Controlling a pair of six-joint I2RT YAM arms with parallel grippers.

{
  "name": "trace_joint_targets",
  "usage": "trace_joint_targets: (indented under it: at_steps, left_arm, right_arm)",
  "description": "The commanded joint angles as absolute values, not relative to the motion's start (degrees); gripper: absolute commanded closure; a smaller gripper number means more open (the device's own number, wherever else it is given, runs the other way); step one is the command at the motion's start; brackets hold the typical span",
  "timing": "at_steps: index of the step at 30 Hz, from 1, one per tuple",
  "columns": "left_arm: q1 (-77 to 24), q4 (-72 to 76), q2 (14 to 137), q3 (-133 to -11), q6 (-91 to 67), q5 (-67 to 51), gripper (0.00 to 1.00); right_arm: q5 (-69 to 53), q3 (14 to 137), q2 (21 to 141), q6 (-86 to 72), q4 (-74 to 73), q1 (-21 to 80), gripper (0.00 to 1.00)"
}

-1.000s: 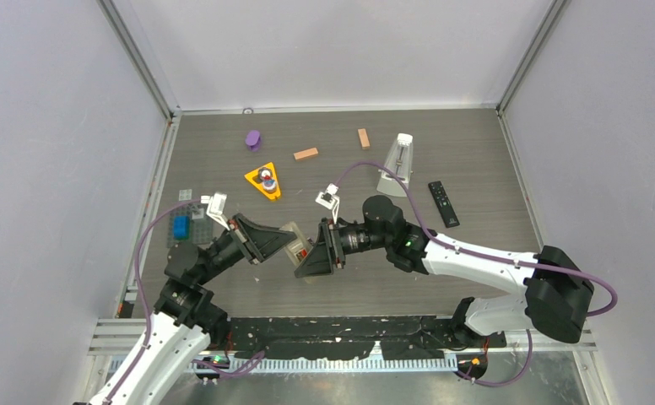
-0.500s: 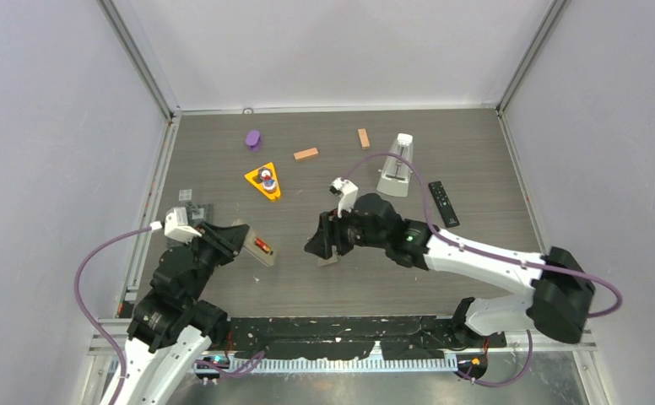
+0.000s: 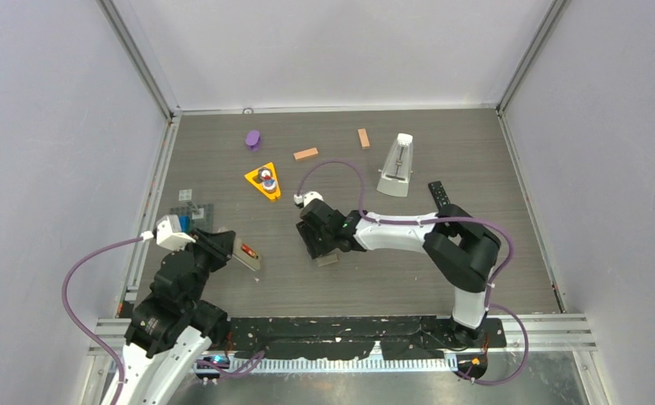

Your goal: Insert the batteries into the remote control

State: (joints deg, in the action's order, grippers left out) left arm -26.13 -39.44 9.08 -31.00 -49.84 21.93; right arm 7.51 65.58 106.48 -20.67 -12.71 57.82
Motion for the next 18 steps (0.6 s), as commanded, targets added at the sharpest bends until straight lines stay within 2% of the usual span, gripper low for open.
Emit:
trace_joint_targets:
  at_steps: [1, 8, 13, 18]
  left_arm:
    - [-25.98, -39.2, 8.88, -32.11, -48.65, 25.48, 1.0]
    - [-25.96, -38.79, 10.02, -31.84, -48.51, 25.83, 1.0]
    - [-25.94, -38.54, 10.56, -31.72, -48.69, 25.59, 1.0]
    - [-26.0, -37.81, 10.72, -31.62, -48.69, 24.35, 1.0]
  right_arm:
    - [12.46, 70.59, 108.17, -18.97, -14.19, 58.43, 0.54]
    - [15.26, 73.72, 112.26, -17.66, -18.74, 59.56, 0.71]
    - [13.33, 73.72, 112.62, -18.56, -19.12, 59.39, 0.9]
    - [9.85, 71.4, 109.3, -18.08, -15.45, 58.81, 0.95]
